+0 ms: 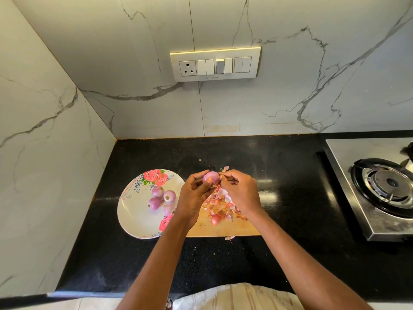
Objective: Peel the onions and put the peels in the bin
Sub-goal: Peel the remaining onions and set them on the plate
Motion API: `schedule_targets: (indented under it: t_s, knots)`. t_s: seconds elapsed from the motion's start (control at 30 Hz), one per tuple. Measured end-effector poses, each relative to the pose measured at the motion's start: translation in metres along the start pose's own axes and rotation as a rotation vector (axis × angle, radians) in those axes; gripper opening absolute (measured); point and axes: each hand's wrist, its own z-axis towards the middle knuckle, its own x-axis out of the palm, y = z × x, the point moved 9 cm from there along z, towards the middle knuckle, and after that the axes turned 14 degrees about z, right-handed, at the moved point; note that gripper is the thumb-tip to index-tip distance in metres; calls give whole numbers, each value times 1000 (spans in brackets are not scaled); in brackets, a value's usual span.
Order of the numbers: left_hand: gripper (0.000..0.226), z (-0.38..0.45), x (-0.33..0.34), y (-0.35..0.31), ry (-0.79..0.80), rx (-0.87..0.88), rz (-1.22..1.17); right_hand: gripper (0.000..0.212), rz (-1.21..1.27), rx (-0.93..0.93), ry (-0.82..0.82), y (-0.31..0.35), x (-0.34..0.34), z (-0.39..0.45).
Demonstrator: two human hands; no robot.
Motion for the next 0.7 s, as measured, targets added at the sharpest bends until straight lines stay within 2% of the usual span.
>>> schedule_targets:
  t_s: [0.17,0.4,0.7]
  knots:
    - [47,0,-4,-7,-20,22,-27,17,146,45,51,3,4,2]
    - [45,0,-3,-6,-43,41,60,15,124,-18,10,8,-1,0]
    - [36,-1,-5,-7,-53,59,110,28,41,-81,34,18,5,2]
